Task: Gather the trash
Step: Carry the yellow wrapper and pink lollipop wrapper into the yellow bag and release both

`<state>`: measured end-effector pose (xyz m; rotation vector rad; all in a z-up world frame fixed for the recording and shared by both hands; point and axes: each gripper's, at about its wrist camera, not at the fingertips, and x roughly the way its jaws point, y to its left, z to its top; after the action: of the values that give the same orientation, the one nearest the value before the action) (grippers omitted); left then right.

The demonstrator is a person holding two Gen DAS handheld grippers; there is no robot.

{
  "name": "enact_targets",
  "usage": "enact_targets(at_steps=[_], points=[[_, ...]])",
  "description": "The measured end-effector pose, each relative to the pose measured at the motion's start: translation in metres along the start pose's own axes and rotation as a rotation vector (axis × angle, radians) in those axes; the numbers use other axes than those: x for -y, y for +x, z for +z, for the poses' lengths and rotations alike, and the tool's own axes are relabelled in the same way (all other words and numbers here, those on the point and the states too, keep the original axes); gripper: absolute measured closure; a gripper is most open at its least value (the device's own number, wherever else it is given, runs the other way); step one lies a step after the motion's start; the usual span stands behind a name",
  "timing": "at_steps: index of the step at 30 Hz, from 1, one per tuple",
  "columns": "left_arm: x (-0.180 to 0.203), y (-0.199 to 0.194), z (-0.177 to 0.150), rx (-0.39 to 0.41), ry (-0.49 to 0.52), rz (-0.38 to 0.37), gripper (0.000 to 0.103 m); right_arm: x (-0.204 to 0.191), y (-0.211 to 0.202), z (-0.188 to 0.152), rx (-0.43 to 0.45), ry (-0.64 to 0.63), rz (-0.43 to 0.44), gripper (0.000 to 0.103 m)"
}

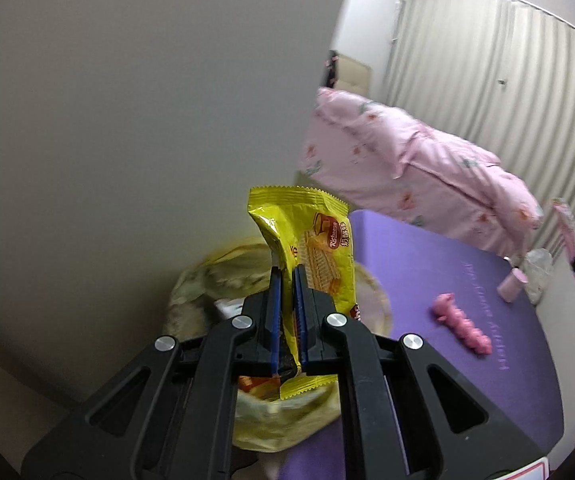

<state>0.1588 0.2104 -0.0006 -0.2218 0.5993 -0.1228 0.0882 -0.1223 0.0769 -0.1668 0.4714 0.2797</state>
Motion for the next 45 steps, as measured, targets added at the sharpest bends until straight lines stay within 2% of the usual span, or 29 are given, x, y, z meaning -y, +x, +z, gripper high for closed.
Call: enact_targets(at_steps=[7, 14, 16, 17, 18, 23, 30, 36, 43, 45], points=[[-0.021, 0.041, -0.016, -0.080, -0.046, 0.028, 0.097, -0.014, 0.023, 0.000, -0.042, -0.019, 0.023, 0.087], [-0.021, 0.072, -0.019, -0.123, -0.065, -0.010, 0.096, -0.019, 0.035, -0.003, -0.069, -0.024, 0.035, 0.087], [-0.027, 0.075, -0.020, -0.133, -0.075, -0.034, 0.085, -0.020, 0.040, -0.004, -0.077, -0.022, 0.043, 0.087], [-0.028, 0.078, -0.020, -0.141, -0.081, -0.052, 0.072, -0.020, 0.041, -0.004, -0.080, -0.021, 0.047, 0.087], [-0.030, 0.078, -0.020, -0.142, -0.090, -0.071, 0.064, -0.022, 0.044, -0.004, -0.084, -0.021, 0.055, 0.087], [-0.037, 0.054, -0.016, -0.088, -0.107, -0.068, 0.057, -0.037, 0.058, 0.001, -0.097, -0.032, 0.098, 0.087], [-0.050, -0.016, -0.012, 0.041, -0.101, 0.045, 0.042, -0.077, 0.099, 0.011, -0.141, -0.049, 0.224, 0.087], [-0.054, -0.059, -0.023, 0.106, -0.119, 0.072, 0.039, -0.125, 0.143, 0.019, -0.192, -0.096, 0.348, 0.087], [-0.054, -0.077, -0.033, 0.124, -0.141, 0.097, 0.038, -0.165, 0.190, 0.020, -0.248, -0.150, 0.433, 0.086], [-0.053, -0.074, -0.034, 0.117, -0.141, 0.100, 0.038, -0.172, 0.201, 0.019, -0.275, -0.151, 0.455, 0.075]])
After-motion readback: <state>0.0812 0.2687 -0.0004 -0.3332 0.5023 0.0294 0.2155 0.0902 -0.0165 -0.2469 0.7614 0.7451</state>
